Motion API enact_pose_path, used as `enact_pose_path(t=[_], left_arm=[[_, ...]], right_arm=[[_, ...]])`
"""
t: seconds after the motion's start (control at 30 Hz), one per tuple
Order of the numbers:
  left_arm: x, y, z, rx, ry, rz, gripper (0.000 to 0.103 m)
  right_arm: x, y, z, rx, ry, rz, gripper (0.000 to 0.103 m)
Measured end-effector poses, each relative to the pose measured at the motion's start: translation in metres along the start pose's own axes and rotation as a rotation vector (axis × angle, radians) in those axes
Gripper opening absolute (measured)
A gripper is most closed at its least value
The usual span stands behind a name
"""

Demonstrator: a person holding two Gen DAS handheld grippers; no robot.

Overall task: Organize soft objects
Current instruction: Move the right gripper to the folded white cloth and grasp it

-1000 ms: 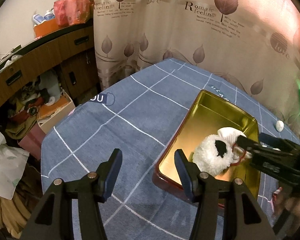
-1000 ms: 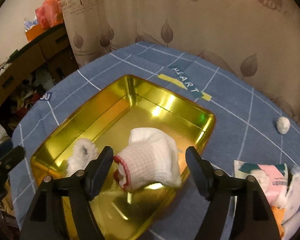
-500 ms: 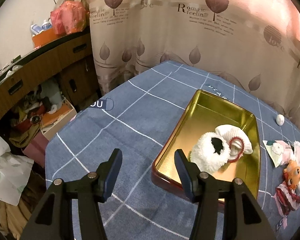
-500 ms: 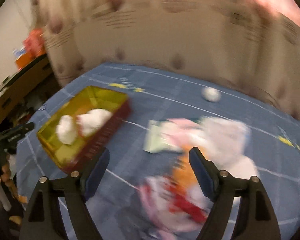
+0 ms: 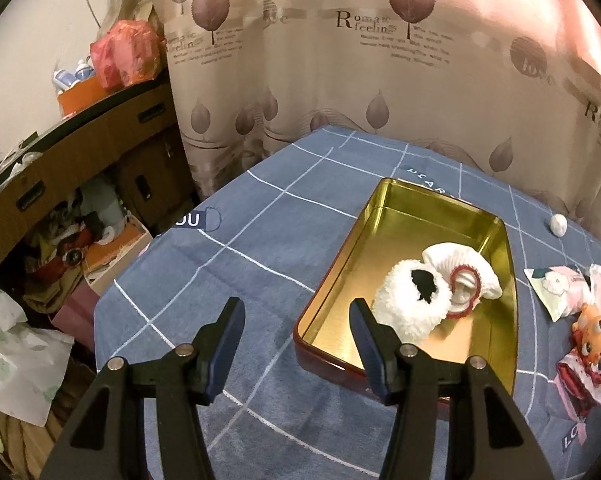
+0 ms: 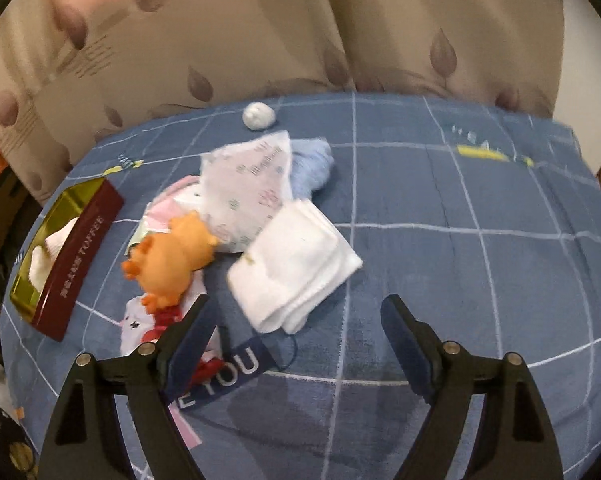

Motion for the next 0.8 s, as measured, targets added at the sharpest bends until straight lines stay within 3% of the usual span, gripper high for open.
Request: enact_pose_path(t=[0.3,0.5,0.63,0.8], left_arm=[[-0.006,0.001,-0.003,0.003,-0.014,-0.028,0.056],[-0.012,0.003,-0.004,0.001,-0.021,-0.057,0.056],[-0.022,0.007,0.001,-0.016,-0.028,-0.092,0.056],[-0.046,0.016,0.013,-0.050,0.000,-0.157,0.056]], right_arm=[[0.002,-0.013,-0.037,0.035,-0.019,-0.048,0.082],[-0.001,-0.020,-0.050,0.005,-0.023,-0.086,0.080],[0.000,-0.022,-0.051,-0.016,-0.054,-0.070,0.053],[0.006,-0.016,-0.046,-0.033,-0.054,-0.019,0.040]])
Point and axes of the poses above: each gripper's, at about its wrist camera, not at the fingertips, and z roughly against the way its jaws point, x to its left, y to its underside, the point moved 1 cm from there along -z, roughly the way its jaws point, and after that the axes turned 11 degrees about x, right-handed, at the moved point
